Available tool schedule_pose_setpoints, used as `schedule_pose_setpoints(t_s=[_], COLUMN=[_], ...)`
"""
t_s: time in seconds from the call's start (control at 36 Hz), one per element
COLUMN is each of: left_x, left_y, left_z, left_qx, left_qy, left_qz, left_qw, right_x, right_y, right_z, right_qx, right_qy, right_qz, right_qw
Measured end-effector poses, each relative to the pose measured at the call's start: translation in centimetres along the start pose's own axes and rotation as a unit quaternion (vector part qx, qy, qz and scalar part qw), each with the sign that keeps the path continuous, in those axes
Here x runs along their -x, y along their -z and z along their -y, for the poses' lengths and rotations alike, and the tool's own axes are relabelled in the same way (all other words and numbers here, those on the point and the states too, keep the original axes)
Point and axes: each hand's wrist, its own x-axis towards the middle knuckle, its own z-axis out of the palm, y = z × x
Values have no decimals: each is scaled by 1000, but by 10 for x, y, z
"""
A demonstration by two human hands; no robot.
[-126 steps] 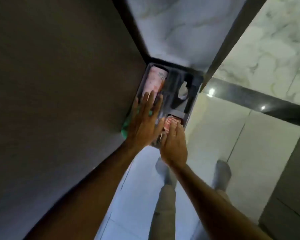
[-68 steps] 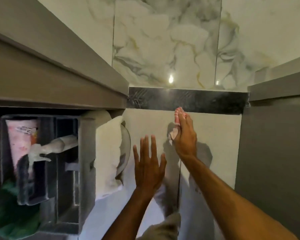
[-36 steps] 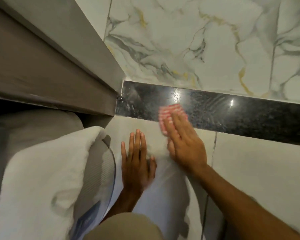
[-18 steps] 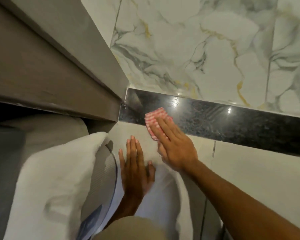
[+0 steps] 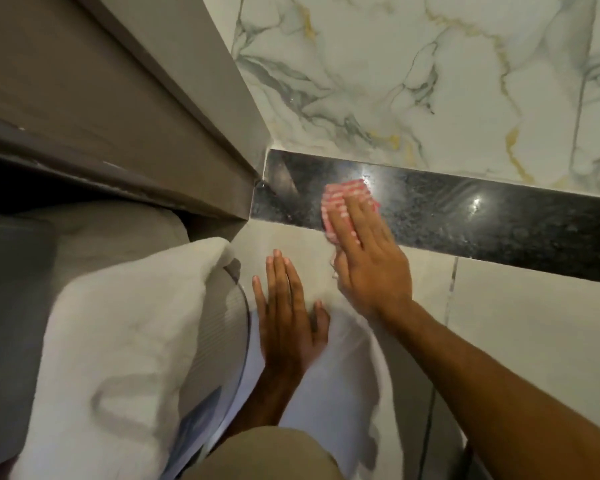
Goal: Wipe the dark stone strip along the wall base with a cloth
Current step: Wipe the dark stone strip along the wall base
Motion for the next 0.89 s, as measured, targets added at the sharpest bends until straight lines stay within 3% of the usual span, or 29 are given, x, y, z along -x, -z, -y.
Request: schedule_pose_setpoints(t_s=[0.08,0.14,0.22,0.28,0.39,0.44,0.58,0.64,0.69,0.81,0.89], left_x=[-2,-3,-2,1,0,0,0,0,0,3,3], left_y=[-1,-2,-2,-2,6,8,2,-3,-7,-7,-1], left_z=[0,-1,-1,0,-3,-3,-1,0,2,3,4], left_qx=[2,10,32,45,41,55,52,43,44,34,33], left_qy=[-7,-7,-5,-12,-10,-8,-8,-15,-18,-13,-21], left_qz=[-9,-17,-44,-60,-48,-46,-37,-35,-36,-45,-46], left_qw=[1000,1000,999,997,998,997,998,998,998,998,998], right_x=[-36,-63,-80,-72,-51,-38,-56,-77,-90,-60,-3], right_y=[1,-6,-18,-23,-11,-1,9,5,-3,-10,-8], right_z=[19,39,62,60,21,0,2,20,36,33,3], right_qx=[-11,-25,-21,-7,53,57,1,1,-4,10,0], right_qy=[-126,-139,21,148,250,228,-32,-71,-30,136,127], right_qz=[-29,-31,12,62,102,100,8,5,25,60,20], right_qw=[992,989,999,987,961,967,999,997,999,989,992])
